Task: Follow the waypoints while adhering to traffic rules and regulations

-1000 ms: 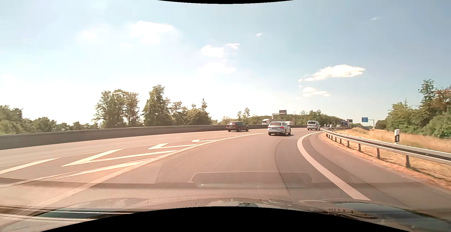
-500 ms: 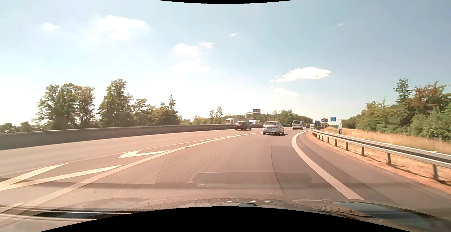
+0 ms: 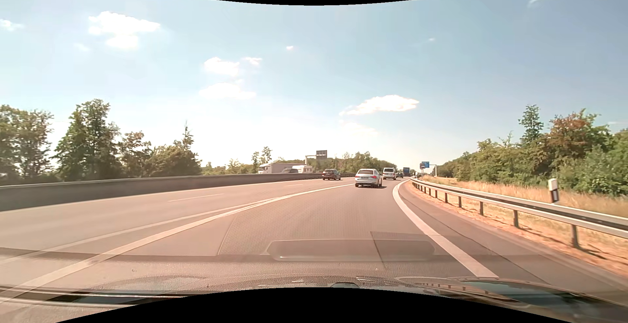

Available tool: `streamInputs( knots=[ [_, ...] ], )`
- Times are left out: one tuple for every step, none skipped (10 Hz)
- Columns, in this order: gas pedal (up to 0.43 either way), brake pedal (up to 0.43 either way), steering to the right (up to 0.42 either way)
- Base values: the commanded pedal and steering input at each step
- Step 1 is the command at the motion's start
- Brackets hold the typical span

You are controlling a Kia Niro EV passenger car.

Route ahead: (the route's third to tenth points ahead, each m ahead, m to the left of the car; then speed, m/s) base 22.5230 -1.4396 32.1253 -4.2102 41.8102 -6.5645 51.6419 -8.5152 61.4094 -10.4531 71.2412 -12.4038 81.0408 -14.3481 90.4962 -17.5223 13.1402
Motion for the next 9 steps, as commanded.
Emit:
streamInputs(
  knots=[
    [0.280, 0.000, 0.085],
    [0.287, 0.000, 0.084],
    [0.299, 0.000, 0.082],
    [0.299, 0.000, 0.078],
    [0.299, 0.000, 0.070],
    [0.299, 0.000, 0.065],
    [0.299, 0.000, 0.058],
    [0.299, 0.000, 0.055],
    [0.299, 0.000, 0.054]
  ],
)
